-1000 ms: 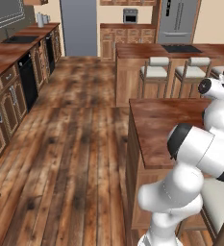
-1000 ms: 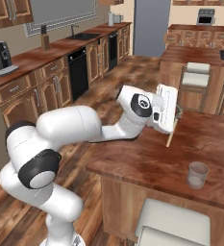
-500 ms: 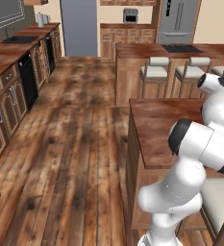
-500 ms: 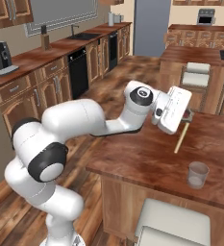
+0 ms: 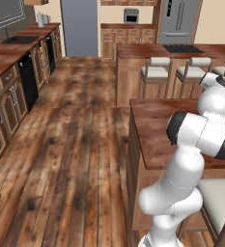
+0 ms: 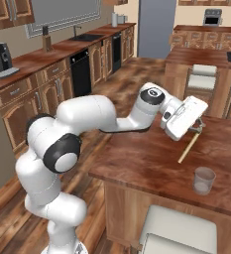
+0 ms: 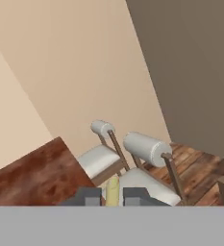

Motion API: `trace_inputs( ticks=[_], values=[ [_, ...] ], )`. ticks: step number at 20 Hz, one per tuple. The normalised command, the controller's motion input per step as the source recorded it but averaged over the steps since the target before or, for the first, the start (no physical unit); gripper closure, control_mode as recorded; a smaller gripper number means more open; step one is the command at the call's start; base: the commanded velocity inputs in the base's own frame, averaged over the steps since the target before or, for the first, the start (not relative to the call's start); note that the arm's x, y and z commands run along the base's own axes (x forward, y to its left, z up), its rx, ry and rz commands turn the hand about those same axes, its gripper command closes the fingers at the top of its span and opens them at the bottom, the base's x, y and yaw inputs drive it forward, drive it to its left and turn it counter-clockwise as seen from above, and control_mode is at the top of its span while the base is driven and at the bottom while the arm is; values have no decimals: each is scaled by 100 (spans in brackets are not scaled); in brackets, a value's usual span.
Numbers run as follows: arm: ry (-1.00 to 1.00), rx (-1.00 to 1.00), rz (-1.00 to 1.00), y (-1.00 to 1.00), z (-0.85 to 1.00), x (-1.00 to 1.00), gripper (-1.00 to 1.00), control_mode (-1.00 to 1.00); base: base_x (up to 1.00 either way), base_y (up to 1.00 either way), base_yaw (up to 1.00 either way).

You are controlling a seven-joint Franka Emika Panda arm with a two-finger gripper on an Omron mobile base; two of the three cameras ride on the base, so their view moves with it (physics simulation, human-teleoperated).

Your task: Take a straw from the drawer in front and place it inside the glass cup on the dining counter.

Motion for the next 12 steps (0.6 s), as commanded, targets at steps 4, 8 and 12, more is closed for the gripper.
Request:
trace_inputs(
  ticks=[4,8,12],
  values=[
    [0,-3,-21,-12,-35,-7,100,-100,0,0,0],
    [-1,-6,-14,-11,-52,-1,100,-100,0,0,0],
    [-6,-11,-5,-20,-55,-1,100,-100,0,0,0]
  ],
)
